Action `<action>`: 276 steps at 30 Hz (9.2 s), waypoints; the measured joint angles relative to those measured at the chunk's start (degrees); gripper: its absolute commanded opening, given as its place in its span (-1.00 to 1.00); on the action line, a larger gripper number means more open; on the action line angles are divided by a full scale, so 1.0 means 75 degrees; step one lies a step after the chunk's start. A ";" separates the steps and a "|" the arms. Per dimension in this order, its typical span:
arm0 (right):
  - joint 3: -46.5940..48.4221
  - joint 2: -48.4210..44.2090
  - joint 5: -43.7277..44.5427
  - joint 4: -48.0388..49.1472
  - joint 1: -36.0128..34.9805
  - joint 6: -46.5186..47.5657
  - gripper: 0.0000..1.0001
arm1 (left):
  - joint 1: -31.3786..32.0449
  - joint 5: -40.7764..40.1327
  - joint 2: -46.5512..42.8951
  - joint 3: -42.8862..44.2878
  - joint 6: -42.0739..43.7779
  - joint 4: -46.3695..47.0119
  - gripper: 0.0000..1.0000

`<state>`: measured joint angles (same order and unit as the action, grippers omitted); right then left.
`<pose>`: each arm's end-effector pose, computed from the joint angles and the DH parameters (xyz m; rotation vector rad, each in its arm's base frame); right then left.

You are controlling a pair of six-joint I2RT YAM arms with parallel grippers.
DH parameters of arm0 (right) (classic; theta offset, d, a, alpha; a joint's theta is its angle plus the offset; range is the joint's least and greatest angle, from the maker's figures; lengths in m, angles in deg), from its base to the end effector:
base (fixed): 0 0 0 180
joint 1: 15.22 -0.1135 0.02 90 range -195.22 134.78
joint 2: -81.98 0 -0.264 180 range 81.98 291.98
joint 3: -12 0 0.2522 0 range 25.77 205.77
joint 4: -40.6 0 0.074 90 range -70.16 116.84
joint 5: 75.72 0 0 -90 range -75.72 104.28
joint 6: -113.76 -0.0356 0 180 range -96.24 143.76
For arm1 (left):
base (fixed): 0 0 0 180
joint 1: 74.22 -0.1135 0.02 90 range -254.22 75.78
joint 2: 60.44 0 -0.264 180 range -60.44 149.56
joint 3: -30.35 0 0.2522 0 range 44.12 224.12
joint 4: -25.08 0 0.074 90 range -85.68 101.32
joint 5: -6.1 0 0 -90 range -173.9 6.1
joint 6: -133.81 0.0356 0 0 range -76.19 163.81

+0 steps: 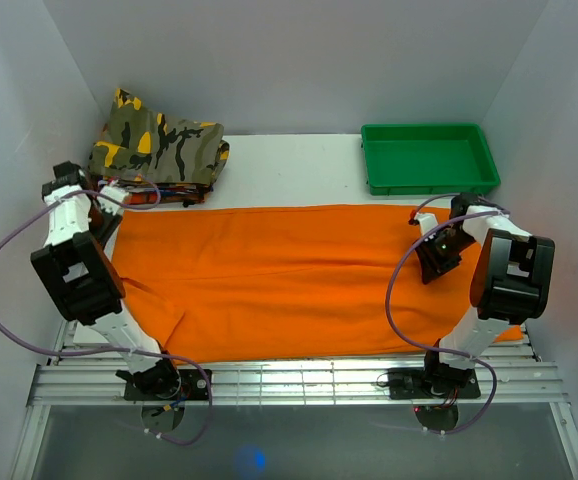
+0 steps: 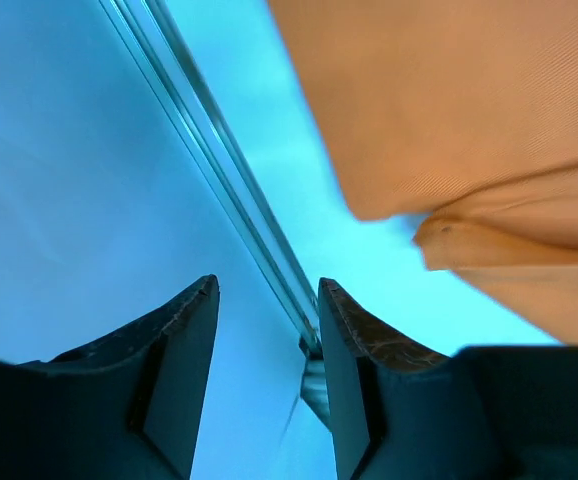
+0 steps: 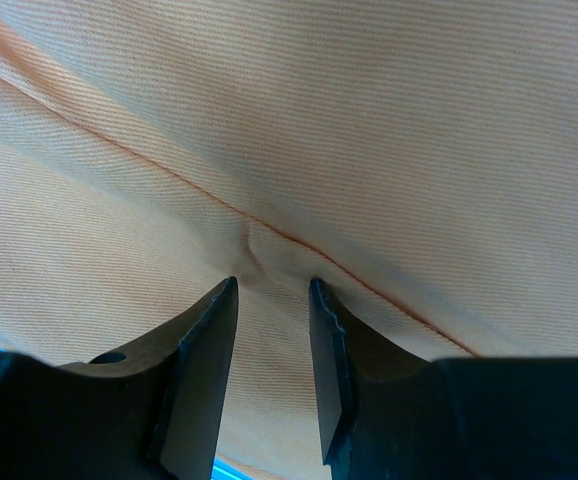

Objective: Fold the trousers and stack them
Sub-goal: Flatten the trousers out, then fold the trousers

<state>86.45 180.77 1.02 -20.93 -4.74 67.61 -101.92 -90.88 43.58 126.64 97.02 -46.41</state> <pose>0.2945 -0.0462 0.1621 -0.8621 2.8329 0.2575 0.3117 0.1685 0.2283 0.6584 2.9882 0.3293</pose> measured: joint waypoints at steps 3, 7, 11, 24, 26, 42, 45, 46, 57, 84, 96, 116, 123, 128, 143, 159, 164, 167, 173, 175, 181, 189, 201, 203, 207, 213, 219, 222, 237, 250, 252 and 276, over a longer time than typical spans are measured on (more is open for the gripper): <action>0.0093 -0.0009 -0.0087 -0.0105 0.0050 0.0041 -0.10 | 0.0615 0.0772 -0.0420 0.0746 -0.0195 -0.0338 0.13; 0.0463 -0.0052 -0.0428 -0.0423 0.0099 0.0172 -0.03 | 0.2226 0.1635 -0.1507 0.0262 -0.0393 -0.0976 0.15; 0.0723 -0.0251 -0.0664 -0.0644 -0.0070 0.0224 -0.02 | 0.3727 0.2288 -0.2235 -0.1207 -0.0615 -0.1571 0.16; 0.0539 -0.0306 -0.0796 -0.0784 -0.0562 0.0087 -0.03 | 0.5817 0.1419 -0.2914 -0.3946 -0.2340 -0.1664 0.20; 0.0452 -0.0286 -0.0793 -0.0743 -0.0562 0.0052 -0.03 | 0.5919 0.1142 -0.2938 -0.4185 -0.2576 -0.1507 0.16; -0.0268 -0.0213 -0.0227 0.0102 -0.0606 -0.0050 -0.14 | 0.5732 -0.1049 -0.2943 -0.5496 -0.3867 -0.0262 -1.00; -0.0332 -0.0277 -0.0192 0.0181 -0.0612 -0.0090 -0.15 | 0.4835 -0.1311 -0.3281 -0.5575 -0.3684 -0.0198 -1.00; -0.0335 -0.0277 -0.0178 0.0189 -0.0615 -0.0108 -0.15 | 0.4339 -0.1396 -0.3392 -0.5575 -0.3541 -0.0108 -1.00; -0.0423 -0.0373 -0.0105 0.0280 -0.0629 -0.0187 -0.15 | -0.0052 -0.1982 -0.3896 -0.5540 -0.1658 0.0793 0.65; 0.2754 0.1317 -0.0621 0.0498 -0.0055 0.0067 -0.08 | 0.0629 0.3220 0.1501 0.1317 -0.2970 -0.0050 0.28; 0.1201 0.1011 -0.0178 0.1457 -0.0055 0.0912 -0.09 | 0.1075 0.3264 0.1396 -0.0020 -0.2678 0.1023 0.05; 0.3590 0.0927 -0.0562 0.0000 0.1256 0.1338 0.80 | 0.0283 0.4468 0.0685 0.1769 -0.2244 0.0644 0.96; 0.5511 0.2532 -0.0259 0.0038 0.1883 0.0629 0.93 | -0.0425 0.6202 0.0682 0.2101 -0.3649 0.2288 0.96; 0.6102 0.3727 -0.0047 -0.0041 0.1938 0.0632 0.82 | -0.0516 0.6787 0.1212 0.2544 -0.3853 0.2363 0.87; 0.6391 0.4336 -0.0361 -0.0495 0.1813 0.2081 0.16 | -0.0644 0.7332 0.2334 0.3276 -0.3416 0.1894 0.67; 0.6339 0.4310 -0.0662 -0.0848 0.1786 0.2276 -0.84 | -0.0629 0.6513 0.3765 0.4878 -0.2710 0.1247 0.50; 0.6283 0.4269 -0.0656 -0.0819 0.1784 0.2294 -0.84 | -0.0621 0.6505 0.4103 0.4884 -0.2489 0.1157 0.27; 0.6274 0.4264 -0.0653 -0.0819 0.1784 0.2302 -0.84 | -0.0606 0.6543 0.4176 0.4893 -0.2267 0.1032 0.23; 0.6271 0.4258 -0.0647 -0.0819 0.1784 0.2328 -0.84 | -0.0592 0.6604 0.4211 0.4669 -0.1786 0.0772 0.19; 0.6271 0.4258 -0.0647 -0.0819 0.1784 0.2331 -0.84 | -0.0592 0.6604 0.4223 0.4564 -0.1673 0.0650 0.17; 0.6242 0.4234 -0.0609 -0.0810 0.1766 0.2352 -0.84 | -0.0592 0.6604 0.4310 0.4470 -0.1419 0.0443 0.16; 0.6228 0.4223 -0.0577 -0.0810 0.1757 0.2369 -0.85 | -0.0592 0.6627 0.4459 0.4342 -0.1265 0.0303 0.09; 0.6193 0.4179 -0.0498 -0.0816 0.1743 0.2381 -0.84 | -0.0603 0.6510 0.4468 0.4345 -0.1049 0.0055 -0.22; 0.6193 0.4173 -0.0484 -0.0816 0.1740 0.2378 -0.84 | -0.0618 0.6554 0.4468 0.4345 -0.0970 -0.0055 -0.29; 0.6193 0.4164 -0.0455 -0.0816 0.1728 0.2372 -0.85 | -0.0644 0.6665 0.4468 0.4345 -0.0801 -0.0233 -0.84; 0.6193 0.4083 -0.0458 -0.0833 0.1714 0.2337 -0.85 | -0.0670 0.6991 0.4468 0.4529 -0.0729 -0.0423 -1.00; 0.6155 0.3185 -0.0708 -0.1137 0.1839 0.2430 -0.85 | -0.0933 0.7688 0.4115 0.4605 -0.0571 -0.0644 -1.00; 0.5928 0.2139 -0.1186 -0.1425 0.2145 0.2716 -0.85 | -0.1361 0.8250 0.3410 0.4403 0.0070 -0.1303 -1.00; 0.0501 -0.1244 -0.1040 -0.2675 0.5400 0.7090 -0.85 | -0.6312 0.6455 -0.0600 -0.1976 0.5931 -0.3142 -1.00; -0.0315 -0.0565 0.0082 -0.1492 0.4957 0.6572 -0.85 | -0.5097 0.4759 -0.0108 -0.2707 0.4019 -0.1682 -1.00; -0.0353 -0.0568 0.0283 -0.1373 0.4747 0.6312 -0.84 | -0.4558 0.4482 -0.0350 -0.2873 0.3369 -0.1341 -1.00; 0.2113 0.1093 0.0099 -0.1046 0.2311 0.3080 -0.84 | -0.2489 0.4374 0.2544 0.1585 -0.1614 -0.1239 -1.00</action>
<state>102.30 188.96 1.77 -28.77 12.59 90.72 -120.59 -58.07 62.66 138.53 84.91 -55.70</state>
